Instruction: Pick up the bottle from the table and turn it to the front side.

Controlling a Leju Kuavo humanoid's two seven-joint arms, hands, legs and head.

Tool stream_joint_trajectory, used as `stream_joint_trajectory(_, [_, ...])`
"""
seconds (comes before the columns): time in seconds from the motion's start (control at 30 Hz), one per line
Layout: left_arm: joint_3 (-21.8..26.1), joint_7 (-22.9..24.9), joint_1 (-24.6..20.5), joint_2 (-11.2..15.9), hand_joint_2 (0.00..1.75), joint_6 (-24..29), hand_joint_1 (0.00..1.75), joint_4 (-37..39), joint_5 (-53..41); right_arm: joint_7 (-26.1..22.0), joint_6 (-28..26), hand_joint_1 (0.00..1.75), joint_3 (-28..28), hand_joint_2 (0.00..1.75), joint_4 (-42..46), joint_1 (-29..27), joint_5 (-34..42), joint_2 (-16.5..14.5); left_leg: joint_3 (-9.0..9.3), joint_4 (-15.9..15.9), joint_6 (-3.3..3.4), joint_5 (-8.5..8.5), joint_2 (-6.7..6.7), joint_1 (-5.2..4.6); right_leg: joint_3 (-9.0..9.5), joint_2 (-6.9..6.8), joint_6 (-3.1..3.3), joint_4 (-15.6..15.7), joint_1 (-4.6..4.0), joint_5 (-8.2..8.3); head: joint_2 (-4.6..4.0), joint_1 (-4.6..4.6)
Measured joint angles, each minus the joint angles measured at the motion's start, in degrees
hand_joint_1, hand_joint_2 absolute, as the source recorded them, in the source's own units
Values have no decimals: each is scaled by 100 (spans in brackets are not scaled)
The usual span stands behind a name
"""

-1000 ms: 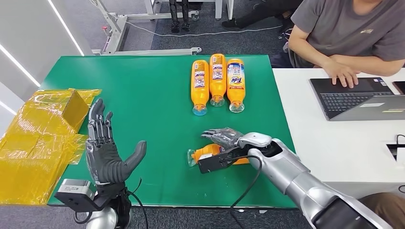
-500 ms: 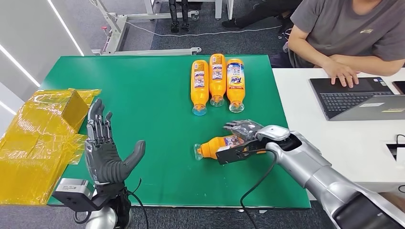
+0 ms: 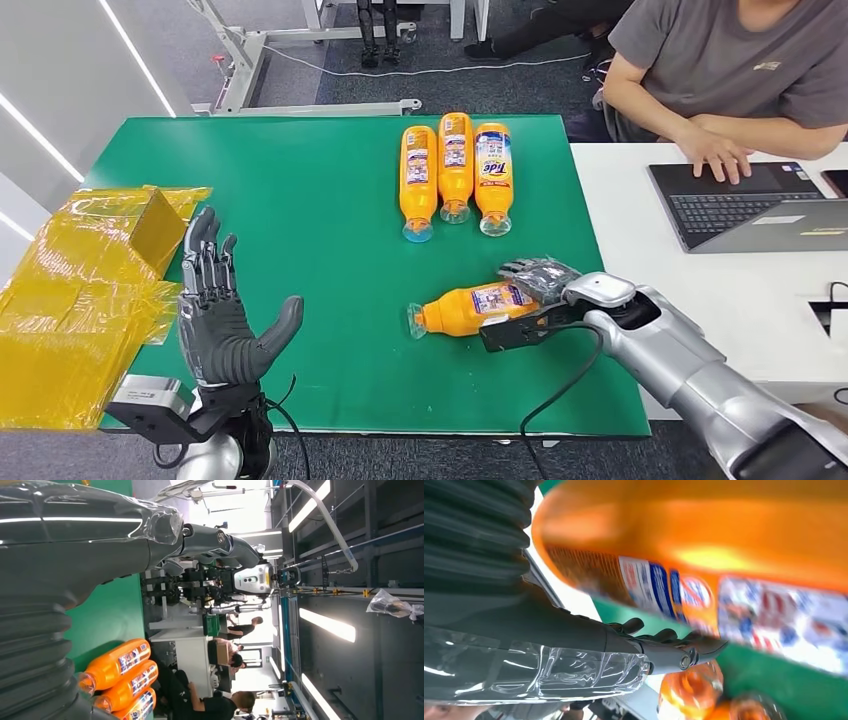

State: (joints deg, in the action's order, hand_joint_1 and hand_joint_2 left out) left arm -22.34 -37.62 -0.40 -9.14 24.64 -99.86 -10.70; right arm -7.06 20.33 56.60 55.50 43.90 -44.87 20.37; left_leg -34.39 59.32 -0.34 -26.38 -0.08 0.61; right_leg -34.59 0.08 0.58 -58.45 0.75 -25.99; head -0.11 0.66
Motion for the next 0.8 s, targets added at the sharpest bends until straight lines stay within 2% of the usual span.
stream_joint_trajectory(0.23, [17, -8, -6, 0, 175, -107, 0, 11, 34, -98, -87, 4, -137, 175, -165, -240, 53, 98, 2, 0, -1, -1, 1, 1, 0, 2, 0, 0, 0, 0, 0, 1])
stream_joint_trajectory(0.37, [19, -21, -8, 0, 175, -153, 0, 46, 43, -251, -150, 171, -223, 175, -347, -275, 96, 101, 7, -1, -1, -1, 2, 2, 5, 3, 0, 1, -1, -1, 0, 1])
stream_joint_trajectory(0.53, [20, -119, 2, 2, 175, -179, 0, 107, 29, -413, -659, 175, -358, 175, -537, -387, 8, 103, 15, 0, 0, -1, 2, 1, 17, 3, -3, 2, -1, -1, 0, 1])
stream_joint_trajectory(0.8, [28, -201, 22, -2, 175, -215, 0, 149, -38, -411, -1392, 175, -690, 175, -519, -665, -217, 75, 23, 0, 8, 0, 1, 1, 33, 0, -15, 3, -1, 6, 0, 1])
